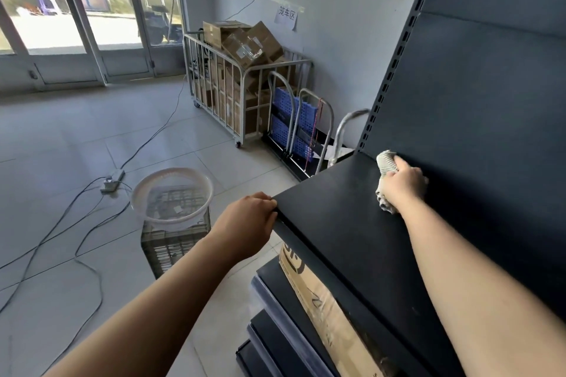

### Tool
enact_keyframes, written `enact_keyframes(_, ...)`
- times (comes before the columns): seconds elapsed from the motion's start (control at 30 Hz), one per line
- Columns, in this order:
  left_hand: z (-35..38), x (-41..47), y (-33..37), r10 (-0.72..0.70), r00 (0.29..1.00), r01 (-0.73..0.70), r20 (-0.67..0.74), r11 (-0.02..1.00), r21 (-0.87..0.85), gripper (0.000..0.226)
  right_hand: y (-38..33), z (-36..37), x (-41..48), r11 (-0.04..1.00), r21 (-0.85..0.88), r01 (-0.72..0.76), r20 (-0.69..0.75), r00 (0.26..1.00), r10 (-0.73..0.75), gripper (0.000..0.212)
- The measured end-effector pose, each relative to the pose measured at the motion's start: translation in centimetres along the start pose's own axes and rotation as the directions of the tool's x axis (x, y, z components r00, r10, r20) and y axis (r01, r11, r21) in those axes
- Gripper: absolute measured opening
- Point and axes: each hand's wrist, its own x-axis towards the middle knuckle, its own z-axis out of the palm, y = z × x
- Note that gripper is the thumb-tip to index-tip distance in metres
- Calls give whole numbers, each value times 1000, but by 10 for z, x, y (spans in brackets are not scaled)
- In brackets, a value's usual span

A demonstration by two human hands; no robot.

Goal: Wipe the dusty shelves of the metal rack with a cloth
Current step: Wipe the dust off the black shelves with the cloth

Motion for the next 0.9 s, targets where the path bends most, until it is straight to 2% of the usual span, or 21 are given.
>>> enact_keyframes(0.07, 0, 0, -1, 9, 1000, -9, 4, 1000, -1, 30, 3, 10, -3, 998, -45, 51, 61, 997, -48, 50)
enact_keyframes(0.2, 0, 2, -2, 24, 1000, -24, 7, 1000, -3, 30, -38, 40, -22, 971, 44, 235, 108, 965, -238, 46)
enact_keyframes(0.33, 0, 2, -3, 26, 1000, -26, 5, 1000, 2, 30, -94, 51, -60, 894, 267, 359, 258, 867, -426, 49)
enact_keyframes(0.4, 0, 1, -3, 28, 1000, -28, 8, 1000, 5, 30, -106, 53, -65, 829, 436, 350, 293, 816, -498, 52)
enact_keyframes(0.47, -1, 1, -3, 35, 999, -35, 11, 999, 3, 30, -106, 49, -60, 772, 565, 291, 244, 835, -493, 53)
enact_keyframes(0.53, -1, 1, -4, 43, 999, -43, 8, 999, 2, 29, -97, 36, -45, 758, 602, 251, 84, 924, -373, 52)
enact_keyframes(0.6, 0, 1, -5, 49, 999, -49, 5, 999, 4, 29, -70, 17, -24, 826, 523, 211, -48, 975, -219, 49)
enact_keyframes(0.63, 0, 1, -6, 53, 999, -53, 4, 999, 6, 30, -50, 10, -13, 889, 424, 170, -46, 985, -166, 49)
enact_keyframes(0.67, 1, 2, -6, 55, 998, -55, 2, 998, 5, 30, -31, 7, -6, 960, 256, 113, 8, 993, -119, 51)
enact_keyframes(0.73, 0, 2, -7, 60, 998, -60, 0, 998, 0, 31, -5, 9, -5, 998, -34, 57, 103, 993, -53, 52)
enact_keyframes(0.77, 0, 2, -7, 65, 998, -65, 0, 998, -2, 31, -2, 15, -9, 994, -72, 80, 125, 990, -71, 51)
enact_keyframes(0.9, -1, 4, -11, 94, 995, -94, 16, 996, -15, 32, -37, 38, -40, 953, 25, 301, 193, 934, -300, 48)
